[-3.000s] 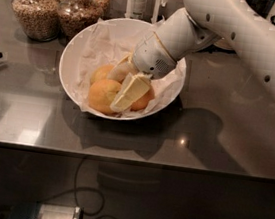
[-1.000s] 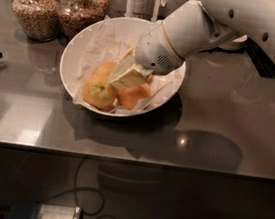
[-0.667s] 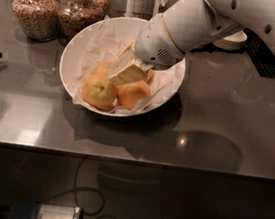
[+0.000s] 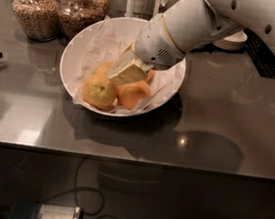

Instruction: Pick orange from white bowl

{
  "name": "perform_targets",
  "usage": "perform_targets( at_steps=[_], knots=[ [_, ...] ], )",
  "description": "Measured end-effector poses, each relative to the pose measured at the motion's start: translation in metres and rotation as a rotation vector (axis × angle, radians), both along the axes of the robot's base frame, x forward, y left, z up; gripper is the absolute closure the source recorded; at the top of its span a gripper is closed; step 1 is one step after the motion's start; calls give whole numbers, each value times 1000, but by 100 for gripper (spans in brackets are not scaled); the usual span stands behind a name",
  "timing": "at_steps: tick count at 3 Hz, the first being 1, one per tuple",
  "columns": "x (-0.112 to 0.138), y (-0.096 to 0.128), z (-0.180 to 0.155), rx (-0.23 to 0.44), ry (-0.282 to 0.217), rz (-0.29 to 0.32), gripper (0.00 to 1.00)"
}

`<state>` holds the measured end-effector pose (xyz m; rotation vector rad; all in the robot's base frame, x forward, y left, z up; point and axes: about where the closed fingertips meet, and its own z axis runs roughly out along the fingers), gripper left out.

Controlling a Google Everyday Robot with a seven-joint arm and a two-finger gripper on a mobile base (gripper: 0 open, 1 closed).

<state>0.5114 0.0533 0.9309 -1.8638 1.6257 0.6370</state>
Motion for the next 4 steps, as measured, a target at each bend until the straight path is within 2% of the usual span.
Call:
perform_targets(
  at_steps=[1,2,4],
  knots=[
    [0,0,0,0,0,0,76],
    [0,0,0,0,0,0,57],
    [0,0,0,0,0,0,11]
  ],
)
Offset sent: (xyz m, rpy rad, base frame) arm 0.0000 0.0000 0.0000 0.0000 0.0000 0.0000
